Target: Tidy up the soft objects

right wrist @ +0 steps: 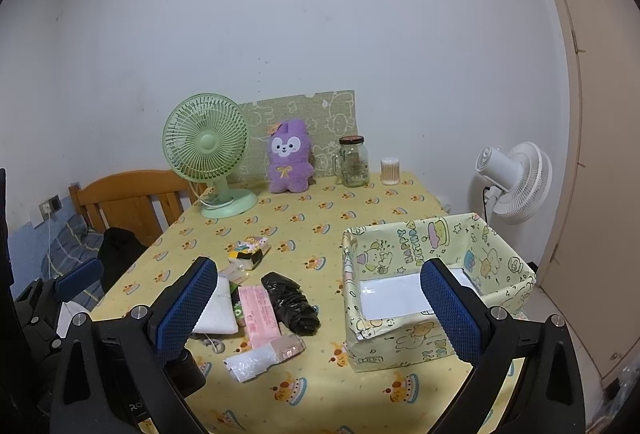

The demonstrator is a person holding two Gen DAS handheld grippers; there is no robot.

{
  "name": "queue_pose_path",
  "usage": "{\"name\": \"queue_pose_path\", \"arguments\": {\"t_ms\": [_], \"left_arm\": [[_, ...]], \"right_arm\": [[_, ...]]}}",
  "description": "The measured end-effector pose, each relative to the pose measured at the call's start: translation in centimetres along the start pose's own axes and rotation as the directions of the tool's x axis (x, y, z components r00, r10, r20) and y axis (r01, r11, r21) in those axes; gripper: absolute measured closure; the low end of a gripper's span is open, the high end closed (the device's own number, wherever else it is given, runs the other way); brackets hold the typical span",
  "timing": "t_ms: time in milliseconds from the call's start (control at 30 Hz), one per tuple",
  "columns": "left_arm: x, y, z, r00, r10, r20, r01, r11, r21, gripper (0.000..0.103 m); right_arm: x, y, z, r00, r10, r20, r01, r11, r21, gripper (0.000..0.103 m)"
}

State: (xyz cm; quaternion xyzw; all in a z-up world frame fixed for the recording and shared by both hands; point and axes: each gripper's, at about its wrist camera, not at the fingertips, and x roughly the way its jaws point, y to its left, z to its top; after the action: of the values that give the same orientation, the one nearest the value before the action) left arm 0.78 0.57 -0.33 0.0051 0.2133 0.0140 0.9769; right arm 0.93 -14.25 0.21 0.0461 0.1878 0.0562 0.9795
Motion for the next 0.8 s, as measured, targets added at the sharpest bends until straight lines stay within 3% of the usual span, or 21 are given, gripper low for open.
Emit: {"name": "queue_pose_path", "arguments": {"t_ms": [800], "left_arm": [[-0.3,-0.22,0.21,1.0,-0.007,0.006,0.007,1.0,0.008,0.0]], "right_arm": [[-0.18,0.08,-0.12,1.0,-0.028,0.006,0.027,1.0,0.011,0.0]]}}
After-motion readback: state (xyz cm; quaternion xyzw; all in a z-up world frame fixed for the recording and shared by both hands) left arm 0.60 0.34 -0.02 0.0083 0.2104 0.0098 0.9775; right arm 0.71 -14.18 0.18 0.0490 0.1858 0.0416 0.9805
